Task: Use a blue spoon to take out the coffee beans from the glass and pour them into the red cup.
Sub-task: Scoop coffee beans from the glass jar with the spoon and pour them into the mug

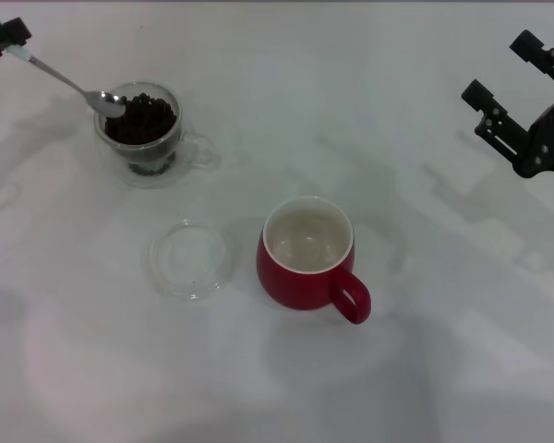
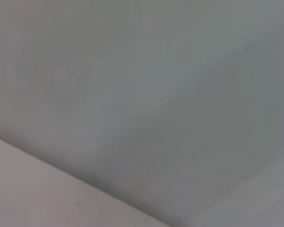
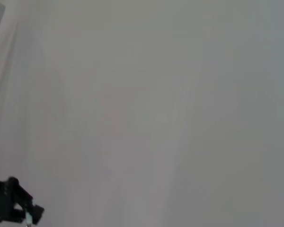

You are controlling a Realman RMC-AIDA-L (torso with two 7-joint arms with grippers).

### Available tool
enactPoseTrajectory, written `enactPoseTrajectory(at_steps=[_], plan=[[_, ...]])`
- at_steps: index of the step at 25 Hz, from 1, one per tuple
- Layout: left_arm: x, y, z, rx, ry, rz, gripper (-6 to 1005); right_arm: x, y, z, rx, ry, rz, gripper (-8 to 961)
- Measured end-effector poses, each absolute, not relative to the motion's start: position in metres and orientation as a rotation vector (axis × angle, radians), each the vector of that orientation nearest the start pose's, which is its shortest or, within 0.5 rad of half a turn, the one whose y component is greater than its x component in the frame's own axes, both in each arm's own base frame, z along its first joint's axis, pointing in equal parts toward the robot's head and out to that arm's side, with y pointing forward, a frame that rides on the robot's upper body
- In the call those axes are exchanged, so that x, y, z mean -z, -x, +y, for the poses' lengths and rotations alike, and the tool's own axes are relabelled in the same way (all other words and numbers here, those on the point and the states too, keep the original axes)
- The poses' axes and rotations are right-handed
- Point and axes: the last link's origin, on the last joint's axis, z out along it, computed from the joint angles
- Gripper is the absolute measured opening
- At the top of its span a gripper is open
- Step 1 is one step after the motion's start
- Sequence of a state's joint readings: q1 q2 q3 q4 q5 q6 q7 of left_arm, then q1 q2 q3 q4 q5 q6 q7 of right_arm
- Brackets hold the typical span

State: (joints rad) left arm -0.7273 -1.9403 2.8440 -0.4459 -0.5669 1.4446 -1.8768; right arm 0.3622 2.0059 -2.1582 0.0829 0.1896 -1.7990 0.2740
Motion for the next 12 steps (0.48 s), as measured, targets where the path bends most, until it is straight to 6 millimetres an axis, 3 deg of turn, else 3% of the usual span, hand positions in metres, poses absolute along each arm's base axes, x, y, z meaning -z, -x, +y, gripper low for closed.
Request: enactPoseTrajectory(at_steps=[7,12], plan=[[-0.06,0.305,0.398,0.883,1.987,-1.549,124,-0.011,-0.318,0.239,-0.989,1.973,0.107,705],[-0.044,0.298,0.407,0.799,2.007,-1.551,123,-0.012,-0.321,0.239,-0.978,1.958,0.118,705]])
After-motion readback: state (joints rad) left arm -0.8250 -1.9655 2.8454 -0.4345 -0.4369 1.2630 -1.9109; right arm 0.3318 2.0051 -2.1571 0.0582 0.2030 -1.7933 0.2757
